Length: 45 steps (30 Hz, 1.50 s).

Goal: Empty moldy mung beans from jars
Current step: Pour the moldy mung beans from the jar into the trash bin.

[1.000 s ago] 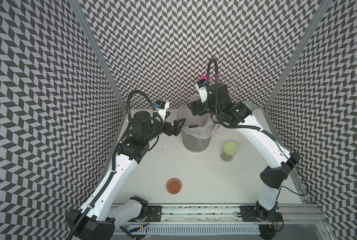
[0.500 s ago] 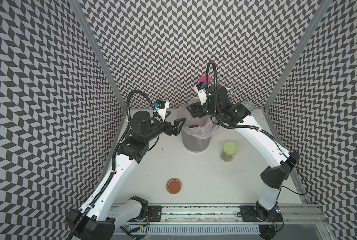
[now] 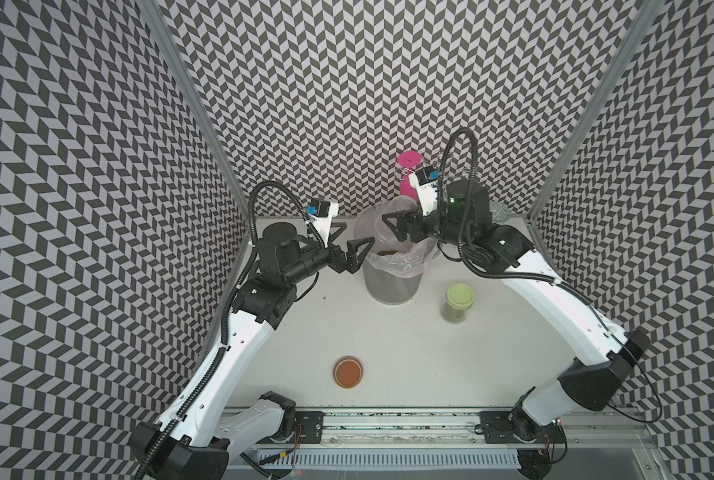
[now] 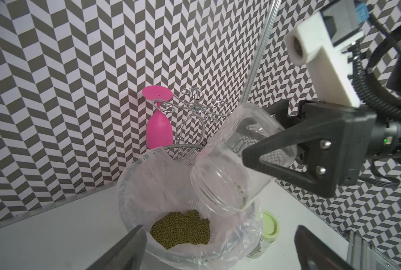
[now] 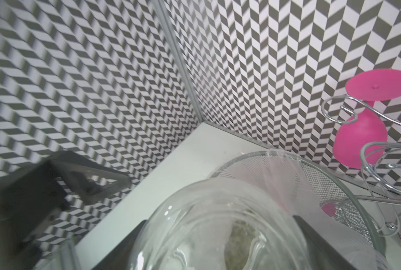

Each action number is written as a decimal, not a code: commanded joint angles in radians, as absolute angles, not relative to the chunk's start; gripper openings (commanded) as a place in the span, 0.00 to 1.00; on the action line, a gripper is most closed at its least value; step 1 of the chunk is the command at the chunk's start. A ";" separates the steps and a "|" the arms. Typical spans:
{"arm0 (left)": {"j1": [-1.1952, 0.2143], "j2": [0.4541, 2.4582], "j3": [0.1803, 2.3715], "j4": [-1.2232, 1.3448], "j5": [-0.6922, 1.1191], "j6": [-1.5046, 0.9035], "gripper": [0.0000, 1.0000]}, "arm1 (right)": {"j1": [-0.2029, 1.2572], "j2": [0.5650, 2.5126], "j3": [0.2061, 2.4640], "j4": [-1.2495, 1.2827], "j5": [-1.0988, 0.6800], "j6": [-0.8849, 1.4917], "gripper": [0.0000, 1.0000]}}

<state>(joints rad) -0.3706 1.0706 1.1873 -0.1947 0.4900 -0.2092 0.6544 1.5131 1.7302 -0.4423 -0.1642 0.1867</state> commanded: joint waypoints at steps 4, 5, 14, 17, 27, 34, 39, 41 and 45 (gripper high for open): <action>-0.371 0.988 1.177 -0.141 0.601 -0.313 1.00 | 0.651 1.347 1.504 -0.008 -0.428 0.400 0.69; -0.371 0.977 1.170 -0.133 0.617 -0.325 1.00 | 0.652 1.335 1.465 0.034 -0.451 0.430 0.69; -0.370 0.930 1.110 -0.070 0.763 -0.421 0.99 | 0.670 1.261 1.231 0.377 -0.618 0.644 0.69; -0.370 0.925 1.098 -0.081 0.761 -0.420 0.98 | 0.675 1.246 1.212 0.395 -0.610 0.655 0.69; -0.371 0.929 1.067 -0.075 0.687 -0.412 0.97 | 0.668 1.366 1.485 -0.012 -0.405 0.330 0.69; -0.368 0.951 1.067 -0.115 0.620 -0.359 0.96 | 0.660 1.731 1.932 -0.504 -0.187 -0.050 0.69; -0.367 0.972 1.066 -0.136 0.606 -0.330 0.96 | 0.674 1.911 2.062 -0.636 0.011 -0.203 0.69; -0.366 0.981 1.069 -0.149 0.606 -0.317 0.95 | 0.674 1.923 2.040 -0.609 0.075 -0.198 0.70; -0.365 0.989 1.071 -0.162 0.603 -0.295 0.95 | 0.671 1.895 1.963 -0.526 0.094 -0.191 0.68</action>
<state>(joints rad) -0.3706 0.9897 1.0718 -0.1413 0.6155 -0.3275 0.6662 1.9694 1.9503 -0.6353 0.0177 -0.1436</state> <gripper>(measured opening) 0.953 0.857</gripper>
